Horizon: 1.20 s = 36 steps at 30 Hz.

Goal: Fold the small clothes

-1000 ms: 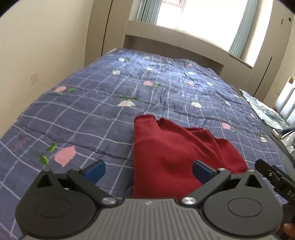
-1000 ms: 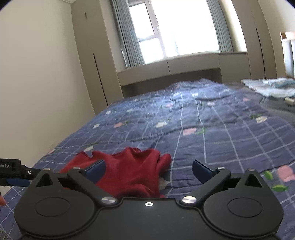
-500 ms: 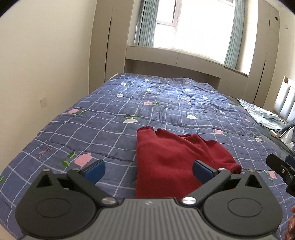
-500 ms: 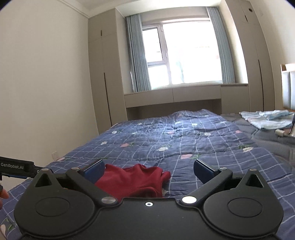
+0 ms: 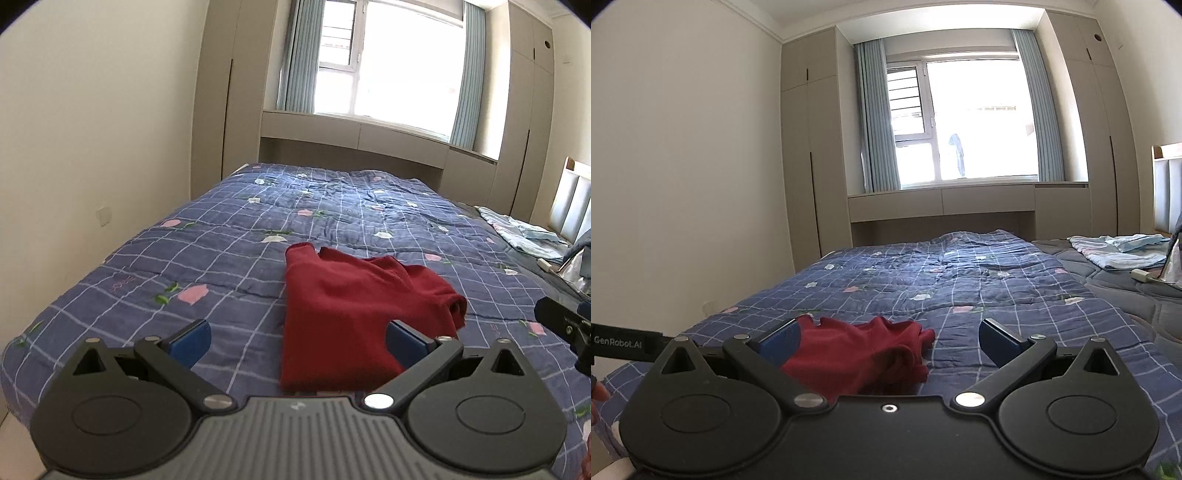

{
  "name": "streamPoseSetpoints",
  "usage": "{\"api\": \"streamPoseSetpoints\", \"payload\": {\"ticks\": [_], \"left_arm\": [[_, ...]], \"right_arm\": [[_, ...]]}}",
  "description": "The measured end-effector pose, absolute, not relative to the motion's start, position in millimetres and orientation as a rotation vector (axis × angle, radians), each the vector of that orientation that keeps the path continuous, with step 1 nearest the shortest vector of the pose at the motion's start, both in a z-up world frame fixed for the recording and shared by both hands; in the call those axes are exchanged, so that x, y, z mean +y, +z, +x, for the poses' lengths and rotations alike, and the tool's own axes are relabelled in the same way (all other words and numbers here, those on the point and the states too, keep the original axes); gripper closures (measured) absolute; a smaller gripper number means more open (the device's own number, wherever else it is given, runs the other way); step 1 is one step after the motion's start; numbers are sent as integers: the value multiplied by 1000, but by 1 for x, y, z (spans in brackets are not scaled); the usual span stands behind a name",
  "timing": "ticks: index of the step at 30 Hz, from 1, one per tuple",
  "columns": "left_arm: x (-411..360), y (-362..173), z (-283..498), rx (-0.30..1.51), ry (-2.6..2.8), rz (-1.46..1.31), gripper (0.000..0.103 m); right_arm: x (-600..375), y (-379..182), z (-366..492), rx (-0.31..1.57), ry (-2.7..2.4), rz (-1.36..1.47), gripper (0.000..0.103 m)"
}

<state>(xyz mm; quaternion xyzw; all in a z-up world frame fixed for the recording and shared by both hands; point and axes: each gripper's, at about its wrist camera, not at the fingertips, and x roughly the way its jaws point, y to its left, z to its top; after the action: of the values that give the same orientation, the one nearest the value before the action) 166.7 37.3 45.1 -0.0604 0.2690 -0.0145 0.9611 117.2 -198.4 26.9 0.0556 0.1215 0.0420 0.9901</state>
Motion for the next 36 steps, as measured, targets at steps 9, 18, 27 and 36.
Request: {"api": "streamPoseSetpoints", "payload": {"ticks": [9,18,27,36], "left_arm": [[39,34,140,512,-2,-128,0],[31,13,120,468,17,-129,0],[31,-13,110,491,3,-88,0],[38,-24,107,498,35,-114,0]], "right_arm": [[-191,20,90,226,71,80,1],[-188,2,67,216,67,51,1],[-182,-23,57,223,46,7,1],[-189,-39,64,276,17,36,1]]}}
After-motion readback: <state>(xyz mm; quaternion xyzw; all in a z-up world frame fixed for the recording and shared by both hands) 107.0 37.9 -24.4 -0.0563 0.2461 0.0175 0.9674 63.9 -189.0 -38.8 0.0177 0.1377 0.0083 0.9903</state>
